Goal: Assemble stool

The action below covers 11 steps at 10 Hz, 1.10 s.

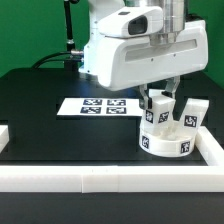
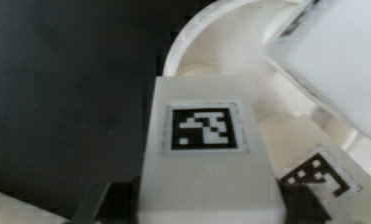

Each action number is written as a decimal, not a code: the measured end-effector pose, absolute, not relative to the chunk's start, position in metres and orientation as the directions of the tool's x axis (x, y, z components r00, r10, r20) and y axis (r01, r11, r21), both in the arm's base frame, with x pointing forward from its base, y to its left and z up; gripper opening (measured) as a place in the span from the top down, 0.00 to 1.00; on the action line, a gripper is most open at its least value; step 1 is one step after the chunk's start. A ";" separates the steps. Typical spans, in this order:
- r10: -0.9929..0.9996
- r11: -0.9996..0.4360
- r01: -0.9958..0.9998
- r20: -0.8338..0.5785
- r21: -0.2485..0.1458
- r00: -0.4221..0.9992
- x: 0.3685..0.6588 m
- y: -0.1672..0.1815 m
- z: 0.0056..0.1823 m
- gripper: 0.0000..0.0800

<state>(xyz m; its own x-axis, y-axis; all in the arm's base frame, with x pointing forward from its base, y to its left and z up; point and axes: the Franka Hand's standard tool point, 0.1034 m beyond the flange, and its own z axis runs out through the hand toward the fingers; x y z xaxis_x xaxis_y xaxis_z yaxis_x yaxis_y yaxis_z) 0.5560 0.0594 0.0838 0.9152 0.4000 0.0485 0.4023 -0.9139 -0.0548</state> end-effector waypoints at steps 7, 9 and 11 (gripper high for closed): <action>-0.508 -0.858 -0.505 0.013 -0.086 0.861 0.556 0.079 0.081 0.58; -0.694 -0.717 -0.691 -0.010 -0.091 0.720 0.555 0.090 0.080 0.58; -0.851 -0.519 -0.850 -0.037 -0.090 0.524 0.553 0.101 0.079 0.58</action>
Offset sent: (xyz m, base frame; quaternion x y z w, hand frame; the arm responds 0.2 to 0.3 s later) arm -0.0039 0.0139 -0.0063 0.0109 0.0058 0.3546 0.9349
